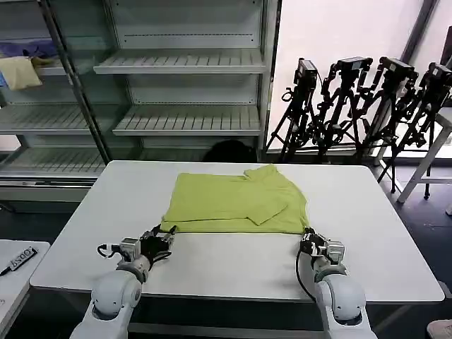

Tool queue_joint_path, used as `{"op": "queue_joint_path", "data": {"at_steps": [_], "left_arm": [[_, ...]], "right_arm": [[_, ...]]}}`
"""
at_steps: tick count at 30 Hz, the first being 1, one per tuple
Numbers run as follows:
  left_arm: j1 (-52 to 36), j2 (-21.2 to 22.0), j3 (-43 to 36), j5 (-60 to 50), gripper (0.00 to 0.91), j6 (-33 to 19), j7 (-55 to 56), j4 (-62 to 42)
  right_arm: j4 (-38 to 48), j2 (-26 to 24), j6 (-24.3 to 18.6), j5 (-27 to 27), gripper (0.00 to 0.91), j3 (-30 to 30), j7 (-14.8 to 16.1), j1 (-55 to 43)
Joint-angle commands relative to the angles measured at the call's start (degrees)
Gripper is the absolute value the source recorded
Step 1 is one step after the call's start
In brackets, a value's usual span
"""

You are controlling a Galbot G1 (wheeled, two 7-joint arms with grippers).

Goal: Fold and organize the clothes.

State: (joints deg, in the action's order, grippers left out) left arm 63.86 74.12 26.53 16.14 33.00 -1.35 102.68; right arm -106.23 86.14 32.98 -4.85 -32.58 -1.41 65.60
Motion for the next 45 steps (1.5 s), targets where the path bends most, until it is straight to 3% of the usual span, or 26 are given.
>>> {"op": "queue_joint_path", "data": {"at_steps": [1, 12, 22, 31, 45], "left_arm": [[0.67, -0.27, -0.01, 0.30, 0.000, 0.03, 0.72, 0.42], [3.72, -1.06, 0.82, -0.18, 0.000, -0.03, 0.95, 5.03], [16.17, -5.11, 3.45, 1.53, 0.000, 0.06, 0.53, 16.65], [27.09, -5.09, 7.04, 1.95, 0.000, -1.20, 1.58, 23.13], [28.93, -4.82, 8.83, 1.65, 0.000, -2.34, 2.02, 22.86]], "right_arm": [[-0.27, -0.02, 0.05, -0.06, 0.000, -0.01, 0.06, 0.17], [-4.69, -0.12, 0.18, -2.25, 0.000, 0.35, 0.22, 3.57], [-14.70, -0.53, 0.21, -3.54, 0.000, 1.34, -0.71, 14.97], [-22.29, -1.21, 0.22, -3.79, 0.000, 1.70, -1.29, 24.65], [-26.47, -1.79, 0.14, -3.90, 0.000, 3.27, -1.57, 31.24]]}}
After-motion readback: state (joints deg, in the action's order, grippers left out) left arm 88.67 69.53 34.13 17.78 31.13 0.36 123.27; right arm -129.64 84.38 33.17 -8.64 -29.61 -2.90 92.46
